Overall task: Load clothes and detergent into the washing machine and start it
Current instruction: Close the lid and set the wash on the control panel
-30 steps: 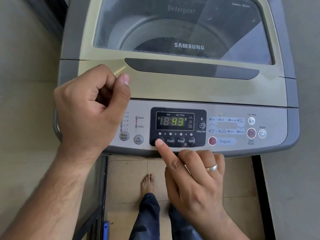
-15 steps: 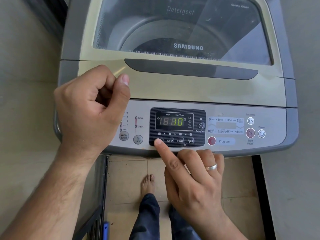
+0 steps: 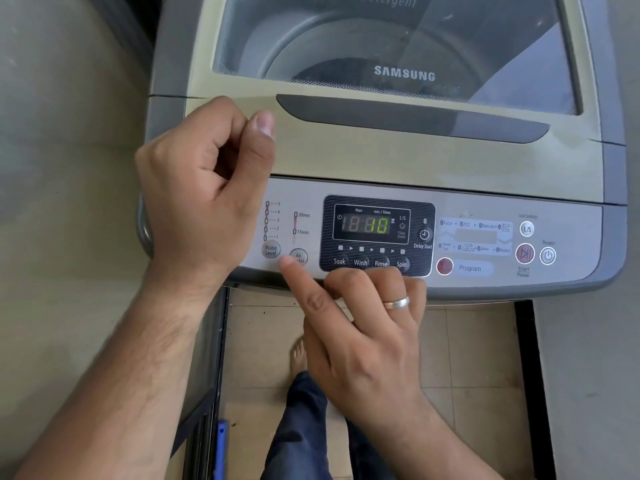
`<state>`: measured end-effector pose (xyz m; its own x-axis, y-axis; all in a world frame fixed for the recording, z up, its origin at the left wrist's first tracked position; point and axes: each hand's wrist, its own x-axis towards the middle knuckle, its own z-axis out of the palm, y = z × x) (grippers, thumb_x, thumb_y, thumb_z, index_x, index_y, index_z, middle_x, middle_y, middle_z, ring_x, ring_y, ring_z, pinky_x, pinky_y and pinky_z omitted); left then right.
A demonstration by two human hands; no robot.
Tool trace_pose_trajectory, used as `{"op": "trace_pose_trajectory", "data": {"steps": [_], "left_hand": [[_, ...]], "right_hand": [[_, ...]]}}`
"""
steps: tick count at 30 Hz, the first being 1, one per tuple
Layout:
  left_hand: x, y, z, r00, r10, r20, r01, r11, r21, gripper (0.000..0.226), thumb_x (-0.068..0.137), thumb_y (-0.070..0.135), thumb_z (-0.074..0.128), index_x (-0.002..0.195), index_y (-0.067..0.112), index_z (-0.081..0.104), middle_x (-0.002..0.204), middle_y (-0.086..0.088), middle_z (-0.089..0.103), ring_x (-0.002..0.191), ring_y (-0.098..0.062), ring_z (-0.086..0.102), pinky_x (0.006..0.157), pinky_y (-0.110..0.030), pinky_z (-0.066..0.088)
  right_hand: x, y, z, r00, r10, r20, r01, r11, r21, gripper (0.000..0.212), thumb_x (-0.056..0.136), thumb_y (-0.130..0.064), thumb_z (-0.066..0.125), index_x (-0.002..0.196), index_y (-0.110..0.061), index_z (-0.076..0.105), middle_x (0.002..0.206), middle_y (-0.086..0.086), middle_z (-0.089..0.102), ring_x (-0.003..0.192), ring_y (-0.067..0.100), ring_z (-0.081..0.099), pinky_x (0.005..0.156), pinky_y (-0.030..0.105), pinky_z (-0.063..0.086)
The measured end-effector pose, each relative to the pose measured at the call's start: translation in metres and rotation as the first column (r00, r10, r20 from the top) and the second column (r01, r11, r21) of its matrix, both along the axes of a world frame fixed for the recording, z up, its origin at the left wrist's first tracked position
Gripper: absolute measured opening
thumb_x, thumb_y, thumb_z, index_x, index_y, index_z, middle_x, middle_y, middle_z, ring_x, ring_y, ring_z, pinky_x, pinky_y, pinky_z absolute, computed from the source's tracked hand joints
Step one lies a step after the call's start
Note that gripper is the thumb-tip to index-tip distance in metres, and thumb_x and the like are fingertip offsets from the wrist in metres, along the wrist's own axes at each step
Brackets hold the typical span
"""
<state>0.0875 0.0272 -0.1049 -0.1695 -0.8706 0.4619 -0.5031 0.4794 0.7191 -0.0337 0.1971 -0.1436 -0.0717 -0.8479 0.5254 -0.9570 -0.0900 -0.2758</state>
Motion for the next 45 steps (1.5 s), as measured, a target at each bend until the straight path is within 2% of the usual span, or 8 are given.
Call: {"op": "trace_pose_trajectory", "data": {"steps": [2,6,8,11,14,22,35,45], "left_hand": [[0.001,0.000,-0.001,1.000,0.013,-0.007,-0.013,1.000,-0.004,0.057,0.118,0.025,0.058,0.072,-0.007,0.055,0.057,-0.020,0.055,0.053,-0.038,0.050,0.054,-0.045,0.039],[0.001,0.001,0.001,1.000,0.017,-0.025,-0.017,1.000,0.005,0.056,0.118,0.024,0.055,0.073,-0.009,0.056,0.058,-0.022,0.057,0.053,-0.041,0.052,0.054,-0.051,0.041],[0.001,0.001,0.002,0.999,0.009,-0.039,-0.009,1.000,0.013,0.056,0.118,0.024,0.051,0.074,-0.010,0.058,0.056,-0.011,0.054,0.053,-0.036,0.055,0.054,-0.052,0.043],[0.001,0.002,0.003,0.997,-0.012,-0.078,0.014,1.000,0.025,0.053,0.118,0.022,0.048,0.076,-0.006,0.062,0.062,0.013,0.056,0.055,-0.015,0.058,0.056,-0.046,0.046],[0.001,0.001,0.002,0.997,-0.011,-0.072,0.012,1.000,0.021,0.054,0.118,0.022,0.048,0.074,-0.007,0.061,0.063,0.017,0.055,0.055,-0.013,0.057,0.055,-0.045,0.045],[0.000,0.001,0.005,1.000,0.011,-0.025,-0.011,1.000,-0.001,0.057,0.118,0.021,0.048,0.072,-0.011,0.057,0.055,-0.016,0.053,0.051,-0.039,0.051,0.054,-0.053,0.040],[0.001,0.000,0.003,1.000,0.007,-0.009,-0.007,1.000,-0.004,0.060,0.118,0.024,0.050,0.070,-0.010,0.056,0.053,-0.018,0.051,0.050,-0.041,0.049,0.052,-0.053,0.039],[0.000,0.000,0.004,1.000,0.005,0.021,-0.005,1.000,-0.013,0.061,0.118,0.027,0.050,0.069,-0.009,0.057,0.054,-0.021,0.053,0.051,-0.041,0.050,0.053,-0.051,0.038]], "right_hand": [[0.004,-0.001,-0.001,1.000,0.000,0.003,0.000,1.000,0.003,0.042,0.101,-0.011,0.066,0.139,-0.027,0.077,0.089,-0.005,0.070,0.075,0.027,0.060,0.070,0.046,0.044],[0.005,-0.002,0.000,1.000,-0.001,-0.004,0.001,1.000,0.007,0.044,0.100,-0.010,0.067,0.140,-0.026,0.076,0.087,-0.004,0.068,0.074,0.026,0.059,0.070,0.045,0.043],[0.006,-0.005,0.001,0.999,0.004,-0.038,-0.003,1.000,0.026,0.049,0.100,-0.011,0.065,0.144,-0.030,0.073,0.084,-0.005,0.066,0.072,0.026,0.056,0.069,0.046,0.042],[0.008,-0.009,0.002,0.998,-0.002,-0.069,0.005,0.999,0.051,0.051,0.101,-0.015,0.060,0.148,-0.033,0.069,0.081,-0.006,0.062,0.070,0.027,0.053,0.066,0.048,0.042],[0.009,-0.010,0.002,0.996,0.006,-0.089,-0.001,0.999,0.053,0.053,0.100,-0.014,0.060,0.149,-0.032,0.068,0.079,-0.006,0.059,0.068,0.026,0.052,0.064,0.048,0.042],[0.009,-0.015,-0.002,0.993,-0.018,-0.115,0.020,1.000,0.016,0.052,0.099,-0.016,0.058,0.146,-0.033,0.070,0.077,-0.008,0.059,0.067,0.026,0.053,0.064,0.047,0.040],[0.009,-0.014,-0.005,0.994,-0.018,-0.109,0.017,1.000,-0.010,0.052,0.098,-0.016,0.057,0.145,-0.033,0.071,0.078,-0.009,0.058,0.067,0.025,0.054,0.063,0.047,0.041],[0.008,-0.014,-0.002,0.995,0.002,-0.097,0.002,0.999,0.043,0.050,0.102,-0.019,0.054,0.148,-0.033,0.069,0.080,-0.009,0.057,0.069,0.024,0.052,0.064,0.046,0.040]]}}
